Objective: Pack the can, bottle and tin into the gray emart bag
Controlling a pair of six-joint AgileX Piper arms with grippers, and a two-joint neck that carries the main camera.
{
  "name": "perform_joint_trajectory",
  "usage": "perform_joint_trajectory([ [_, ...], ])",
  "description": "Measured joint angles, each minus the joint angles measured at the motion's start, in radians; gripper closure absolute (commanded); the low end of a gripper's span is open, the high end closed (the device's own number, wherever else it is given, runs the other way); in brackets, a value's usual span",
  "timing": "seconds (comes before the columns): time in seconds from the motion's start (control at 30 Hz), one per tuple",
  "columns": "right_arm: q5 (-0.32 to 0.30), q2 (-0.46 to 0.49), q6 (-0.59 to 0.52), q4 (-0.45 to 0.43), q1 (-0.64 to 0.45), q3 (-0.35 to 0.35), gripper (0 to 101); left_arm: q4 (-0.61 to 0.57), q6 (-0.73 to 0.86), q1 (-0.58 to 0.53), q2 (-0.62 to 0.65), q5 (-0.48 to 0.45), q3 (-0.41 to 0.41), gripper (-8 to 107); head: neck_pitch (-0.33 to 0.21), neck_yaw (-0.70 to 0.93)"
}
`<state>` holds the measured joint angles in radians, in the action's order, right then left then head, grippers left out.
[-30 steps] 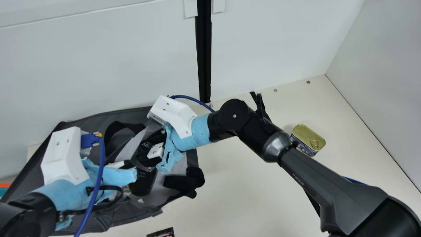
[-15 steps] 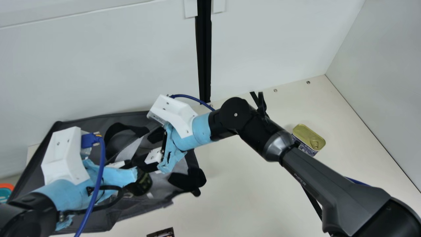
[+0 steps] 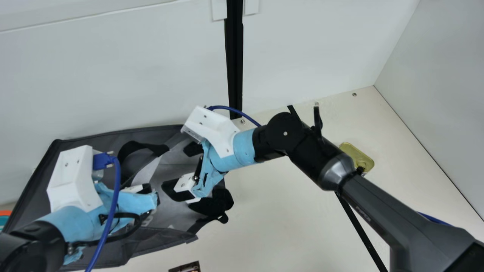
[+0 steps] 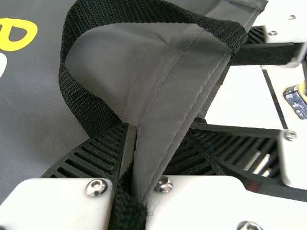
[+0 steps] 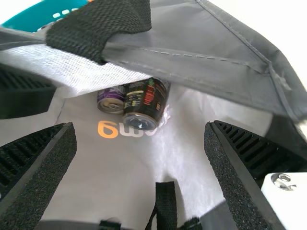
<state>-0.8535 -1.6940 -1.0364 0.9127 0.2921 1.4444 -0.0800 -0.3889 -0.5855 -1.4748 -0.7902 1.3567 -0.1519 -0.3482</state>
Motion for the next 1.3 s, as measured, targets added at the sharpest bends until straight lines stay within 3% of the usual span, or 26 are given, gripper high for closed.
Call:
perform_joint_trajectory([
  [0.63, 0.018, 0.145, 0.034, -0.068, -0.063, -0.101, 10, 0.0, 0.0, 0.0, 0.0, 0.0, 0.0, 89, 0.0, 0.0],
  [1.3, 0.025, 0.291, 0.094, -0.184, -0.133, -0.161, 10, 0.0, 0.0, 0.0, 0.0, 0.0, 0.0, 89, 0.0, 0.002],
])
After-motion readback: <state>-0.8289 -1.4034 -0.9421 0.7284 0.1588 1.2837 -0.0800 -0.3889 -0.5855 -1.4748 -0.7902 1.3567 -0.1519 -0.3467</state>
